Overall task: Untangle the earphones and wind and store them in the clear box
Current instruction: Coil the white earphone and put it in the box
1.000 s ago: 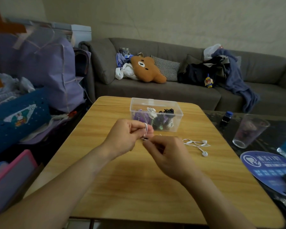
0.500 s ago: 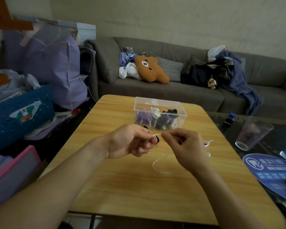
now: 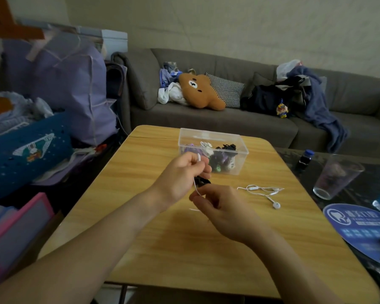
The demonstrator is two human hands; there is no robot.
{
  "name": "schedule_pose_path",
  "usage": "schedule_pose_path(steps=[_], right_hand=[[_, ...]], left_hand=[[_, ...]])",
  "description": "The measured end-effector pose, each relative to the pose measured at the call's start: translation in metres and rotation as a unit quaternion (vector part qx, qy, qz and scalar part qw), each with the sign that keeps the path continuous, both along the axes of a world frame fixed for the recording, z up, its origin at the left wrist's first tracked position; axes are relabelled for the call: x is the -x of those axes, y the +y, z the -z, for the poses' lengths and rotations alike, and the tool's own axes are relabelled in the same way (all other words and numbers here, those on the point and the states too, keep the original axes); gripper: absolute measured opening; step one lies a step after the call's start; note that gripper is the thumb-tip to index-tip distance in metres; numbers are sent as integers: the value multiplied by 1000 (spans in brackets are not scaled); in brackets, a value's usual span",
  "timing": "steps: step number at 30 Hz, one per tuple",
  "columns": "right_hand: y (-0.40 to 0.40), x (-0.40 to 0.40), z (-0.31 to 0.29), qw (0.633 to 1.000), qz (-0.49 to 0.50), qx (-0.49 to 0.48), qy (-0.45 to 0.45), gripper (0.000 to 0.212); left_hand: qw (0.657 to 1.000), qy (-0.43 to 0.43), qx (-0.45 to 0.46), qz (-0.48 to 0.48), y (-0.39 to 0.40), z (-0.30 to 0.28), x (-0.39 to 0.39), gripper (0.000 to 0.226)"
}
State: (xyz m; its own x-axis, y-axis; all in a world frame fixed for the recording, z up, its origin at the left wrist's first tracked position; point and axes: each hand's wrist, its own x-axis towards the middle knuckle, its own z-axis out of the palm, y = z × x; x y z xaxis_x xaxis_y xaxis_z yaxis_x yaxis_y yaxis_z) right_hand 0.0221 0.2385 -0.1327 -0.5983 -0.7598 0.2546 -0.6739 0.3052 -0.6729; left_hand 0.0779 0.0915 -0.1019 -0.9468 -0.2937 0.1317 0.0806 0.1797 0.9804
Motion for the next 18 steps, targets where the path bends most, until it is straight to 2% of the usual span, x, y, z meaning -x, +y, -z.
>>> schedule_pose_path(steps=[2,5,8,10,12,13,15,16,18], right_hand=[[2,0,-7,998,6,61,-30,20],[11,5,-20,965,18,184,-184,26],[20,14,-26,899,61,271,-339,30],[23,22,-25,872,113,275,-389,29],[25,27,-20,891,148,222,-367,27],[25,27,-19,905,147,191,-350,26],[23,24,-18,933,113,144,-310,29],[22,21,-18,949,87,121,-277,30],[19,15,-16,978,43,60,-196,30]], left_hand=[[995,-6,103,15,0,4,0,26],[968,-45,242,42,-3,8,-2,33],[966,-83,234,71,-3,6,-3,39],[982,-82,154,78,-3,1,-3,40],[994,-60,-3,96,-2,-6,-3,38],[986,-43,-114,111,-2,-10,-4,36],[933,3,-333,134,-3,-19,-6,32],[913,31,-386,125,-4,-21,-6,32],[916,66,-385,91,-7,-20,-4,35]])
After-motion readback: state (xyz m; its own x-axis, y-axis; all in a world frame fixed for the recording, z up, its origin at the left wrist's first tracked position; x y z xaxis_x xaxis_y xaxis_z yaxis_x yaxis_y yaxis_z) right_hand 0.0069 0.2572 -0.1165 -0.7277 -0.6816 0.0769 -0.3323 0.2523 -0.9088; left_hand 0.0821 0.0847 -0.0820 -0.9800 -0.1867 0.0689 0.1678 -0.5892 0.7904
